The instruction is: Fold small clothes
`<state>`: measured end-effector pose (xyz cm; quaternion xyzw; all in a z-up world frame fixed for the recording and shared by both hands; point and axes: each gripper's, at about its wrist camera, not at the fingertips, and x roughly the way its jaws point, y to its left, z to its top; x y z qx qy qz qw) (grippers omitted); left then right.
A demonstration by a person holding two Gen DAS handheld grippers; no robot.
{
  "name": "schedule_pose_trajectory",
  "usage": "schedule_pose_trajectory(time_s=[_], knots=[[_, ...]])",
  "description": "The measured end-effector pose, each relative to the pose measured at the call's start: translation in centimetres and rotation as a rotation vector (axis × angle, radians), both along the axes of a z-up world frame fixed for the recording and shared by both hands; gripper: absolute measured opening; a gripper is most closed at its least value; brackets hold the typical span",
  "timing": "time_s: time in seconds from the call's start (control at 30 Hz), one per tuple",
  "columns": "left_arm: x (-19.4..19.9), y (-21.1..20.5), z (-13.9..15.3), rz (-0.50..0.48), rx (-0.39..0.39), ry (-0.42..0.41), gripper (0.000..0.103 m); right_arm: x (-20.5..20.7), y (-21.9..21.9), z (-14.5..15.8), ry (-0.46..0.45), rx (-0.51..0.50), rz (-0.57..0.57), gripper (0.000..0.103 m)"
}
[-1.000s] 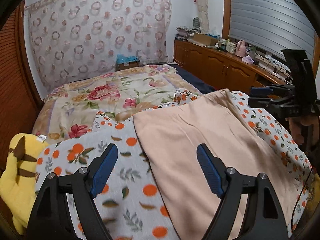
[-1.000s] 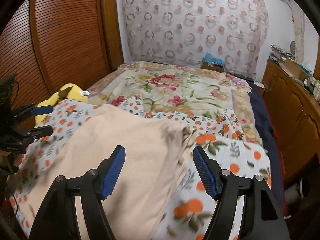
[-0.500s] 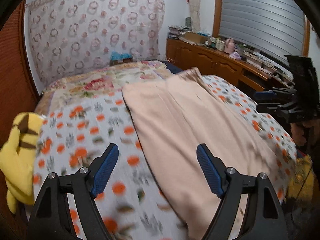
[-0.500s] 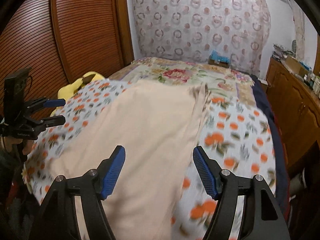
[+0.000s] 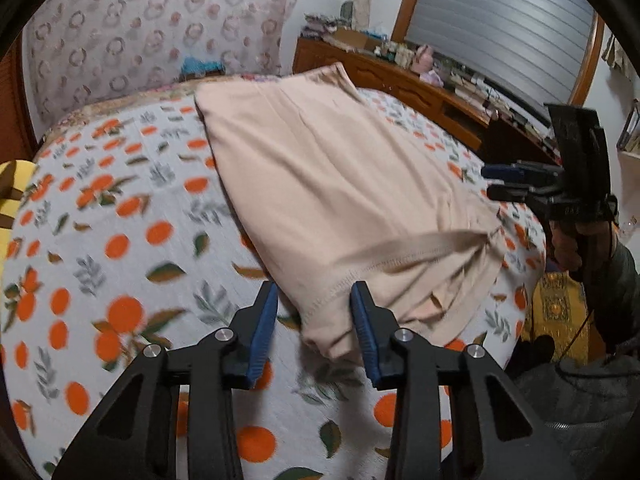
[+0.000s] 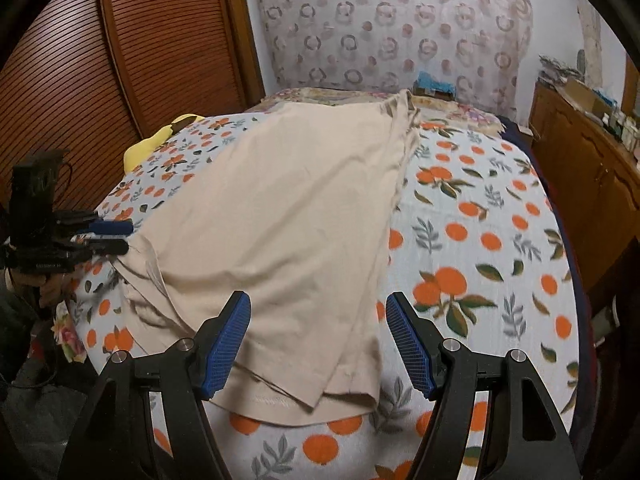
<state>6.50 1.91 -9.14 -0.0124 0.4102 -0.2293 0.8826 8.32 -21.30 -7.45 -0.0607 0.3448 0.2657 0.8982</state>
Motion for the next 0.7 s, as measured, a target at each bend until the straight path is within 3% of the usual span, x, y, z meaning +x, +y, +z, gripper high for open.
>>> schedule_pose_trajectory(time_s=[0.17, 0.5, 0.63, 0.7], knots=[[-0.3, -0.5, -0.6, -0.006, 0.007, 0.011, 0.030, -0.2, -0.2, -0.1, 0.007, 0.023, -0.002, 0.072], [-0.1, 1.0, 1.4, 0.028, -0.038, -0.057, 0.030, -0.1, -0.1, -1.2, 0.019, 0.029, -0.006, 0.072], [0.5, 0.9, 0.5, 0.026, 0.016, -0.031, 0.029, -0.2, -0.1, -1.3, 0.020, 0.031, -0.007, 0.072], [0.5, 0.6, 0.0, 0.013, 0.022, -0.016, 0.019, -0.1, -0.1, -1.4, 0.021, 0.033, -0.010, 0.072]])
